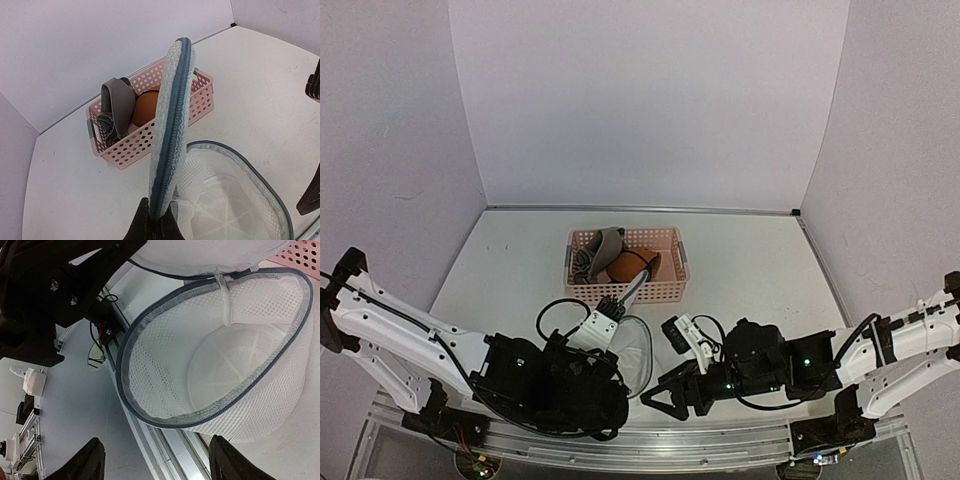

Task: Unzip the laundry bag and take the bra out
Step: Hold the laundry bag at the center of the board.

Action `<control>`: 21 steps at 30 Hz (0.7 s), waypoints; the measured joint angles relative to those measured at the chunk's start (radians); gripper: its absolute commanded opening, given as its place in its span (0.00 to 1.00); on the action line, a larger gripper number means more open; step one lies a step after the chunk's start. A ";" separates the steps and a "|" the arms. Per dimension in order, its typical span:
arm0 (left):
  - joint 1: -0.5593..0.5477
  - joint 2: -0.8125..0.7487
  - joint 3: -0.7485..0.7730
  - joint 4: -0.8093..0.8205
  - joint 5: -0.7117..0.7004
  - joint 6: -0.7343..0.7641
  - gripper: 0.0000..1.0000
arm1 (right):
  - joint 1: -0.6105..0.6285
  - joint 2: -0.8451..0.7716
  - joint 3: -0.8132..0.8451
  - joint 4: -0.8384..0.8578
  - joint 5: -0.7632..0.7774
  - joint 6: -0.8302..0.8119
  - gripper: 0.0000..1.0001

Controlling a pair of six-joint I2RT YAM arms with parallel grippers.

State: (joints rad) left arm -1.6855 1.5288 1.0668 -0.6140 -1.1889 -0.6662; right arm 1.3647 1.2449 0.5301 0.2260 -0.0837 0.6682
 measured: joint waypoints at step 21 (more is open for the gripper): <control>0.005 0.034 0.014 -0.026 -0.038 -0.082 0.00 | 0.013 0.205 0.218 -0.090 0.319 0.270 0.52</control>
State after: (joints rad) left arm -1.6810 1.5631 1.0805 -0.6395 -1.2266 -0.7479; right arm 1.3781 1.4502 0.7483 0.1356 0.2352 0.9382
